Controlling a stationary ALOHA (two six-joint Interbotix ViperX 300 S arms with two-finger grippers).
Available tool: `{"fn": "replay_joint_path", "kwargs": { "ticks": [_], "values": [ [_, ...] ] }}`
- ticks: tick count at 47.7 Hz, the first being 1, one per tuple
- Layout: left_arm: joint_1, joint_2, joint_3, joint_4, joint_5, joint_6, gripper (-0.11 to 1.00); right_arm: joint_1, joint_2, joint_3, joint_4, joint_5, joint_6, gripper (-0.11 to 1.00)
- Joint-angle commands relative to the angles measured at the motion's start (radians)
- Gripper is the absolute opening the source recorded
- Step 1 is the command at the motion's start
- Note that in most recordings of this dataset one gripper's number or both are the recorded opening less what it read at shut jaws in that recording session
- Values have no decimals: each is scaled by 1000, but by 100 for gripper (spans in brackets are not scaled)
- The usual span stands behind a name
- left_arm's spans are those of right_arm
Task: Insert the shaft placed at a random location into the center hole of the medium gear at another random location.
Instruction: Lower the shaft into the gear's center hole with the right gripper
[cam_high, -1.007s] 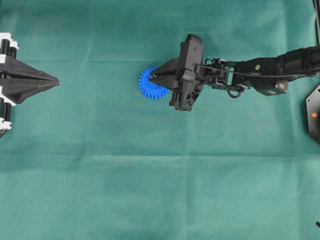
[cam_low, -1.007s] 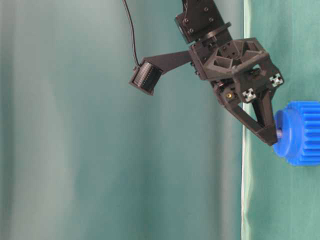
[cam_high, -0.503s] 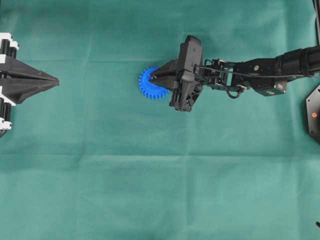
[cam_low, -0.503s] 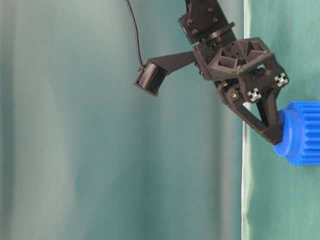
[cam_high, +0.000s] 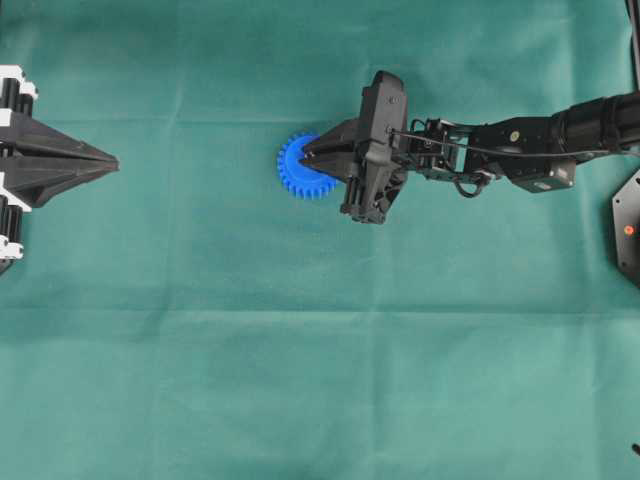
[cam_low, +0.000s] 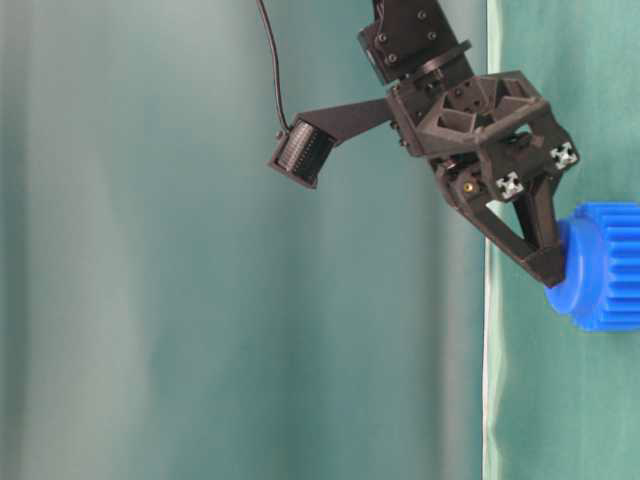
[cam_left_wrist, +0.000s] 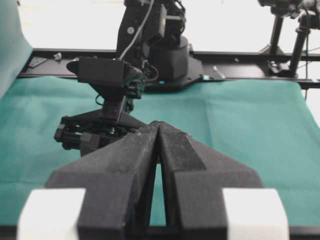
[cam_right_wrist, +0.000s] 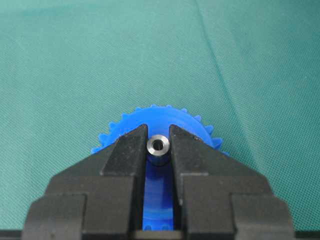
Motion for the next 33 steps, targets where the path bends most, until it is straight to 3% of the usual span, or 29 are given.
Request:
{"fn": "replay_joint_path", "kwargs": {
  "ticks": [1, 10, 13, 21, 33],
  "values": [
    [2, 6, -11, 2, -6, -2, 0, 3, -14, -9, 2, -2, 12, 21],
    [2, 5, -12, 2, -6, -2, 0, 5, -60, -14, 5, 25, 12, 73],
    [2, 6, -12, 2, -6, -2, 0, 6, -86, -14, 5, 43, 11, 85],
    [2, 6, -12, 2, -6, -2, 0, 5, -173, -14, 3, 100, 8, 78],
    [2, 6, -12, 2, -8, -2, 0, 6, -298, -14, -3, 189, 2, 78]
  ]
}}
